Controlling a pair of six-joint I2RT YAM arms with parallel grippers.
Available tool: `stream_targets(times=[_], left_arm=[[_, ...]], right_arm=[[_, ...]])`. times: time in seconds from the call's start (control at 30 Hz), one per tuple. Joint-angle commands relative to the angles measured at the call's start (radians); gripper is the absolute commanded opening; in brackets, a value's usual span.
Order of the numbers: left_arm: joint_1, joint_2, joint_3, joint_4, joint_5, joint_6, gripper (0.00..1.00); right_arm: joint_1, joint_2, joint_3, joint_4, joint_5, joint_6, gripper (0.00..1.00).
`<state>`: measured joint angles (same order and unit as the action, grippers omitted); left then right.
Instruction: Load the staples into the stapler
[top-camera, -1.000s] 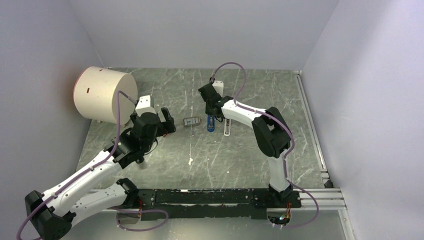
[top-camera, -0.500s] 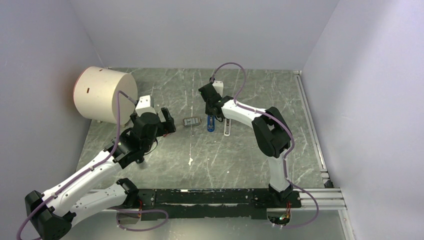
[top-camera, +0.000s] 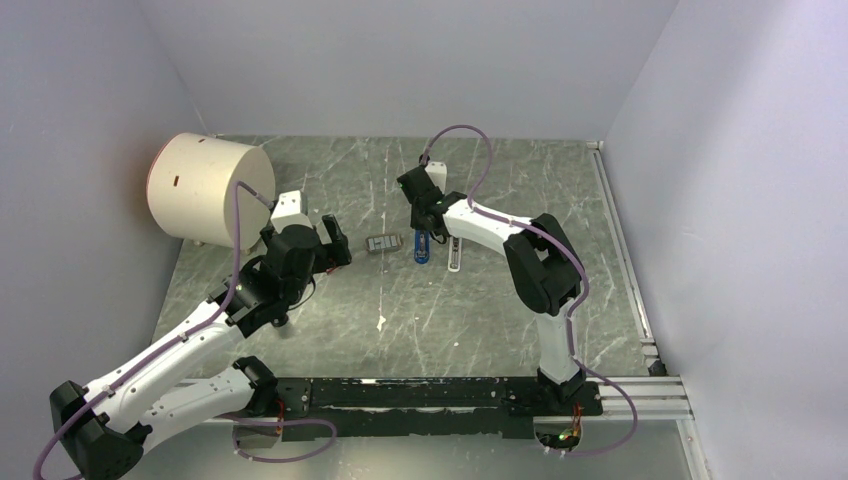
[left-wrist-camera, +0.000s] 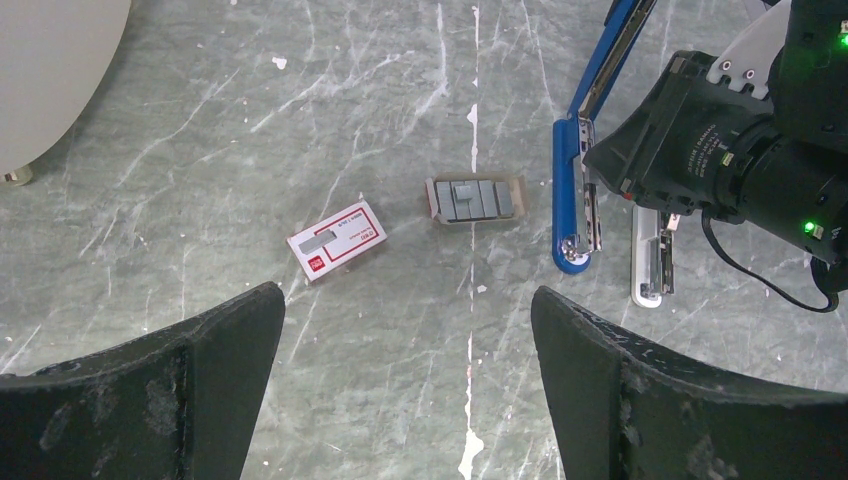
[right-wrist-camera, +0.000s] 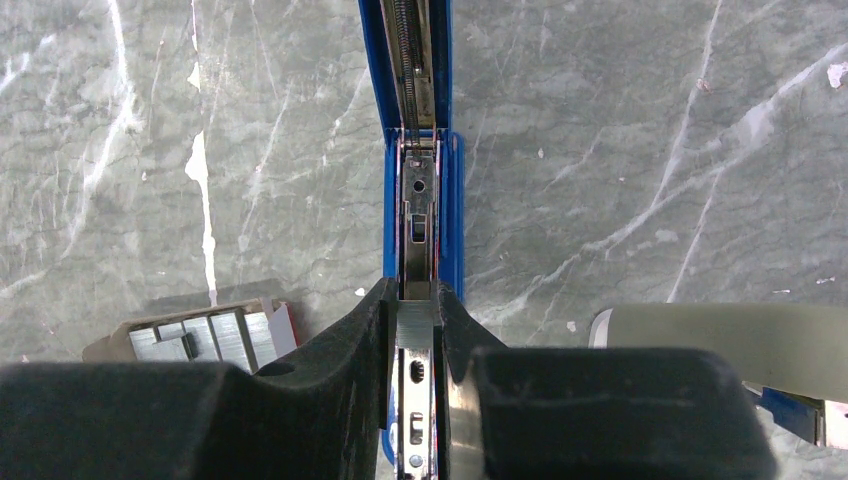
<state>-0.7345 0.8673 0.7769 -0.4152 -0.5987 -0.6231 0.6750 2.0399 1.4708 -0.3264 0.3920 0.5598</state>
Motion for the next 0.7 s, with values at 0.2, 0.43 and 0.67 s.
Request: stream_targets(times=[0.2,0.43,0.67], left_arm=[[0.006,-0.006,0.016,0.015,-0.010,0.011,0.98],[0.006,-0.005,0.016,0.018,-0.009,0.013,0.98],[0.006,-0.001,0.019,0.016,-0.007,0.014,0.98]], right_arm=[[-0.005,-0.037,-0.009,0.033,0.021,-0.008,0.19],[-0.006,-0.033,-0.009,0.040,0.011,-0.015,0.19],[-0.005,-0.014,-0.004,0.022,0.019,-0.011,0.19]])
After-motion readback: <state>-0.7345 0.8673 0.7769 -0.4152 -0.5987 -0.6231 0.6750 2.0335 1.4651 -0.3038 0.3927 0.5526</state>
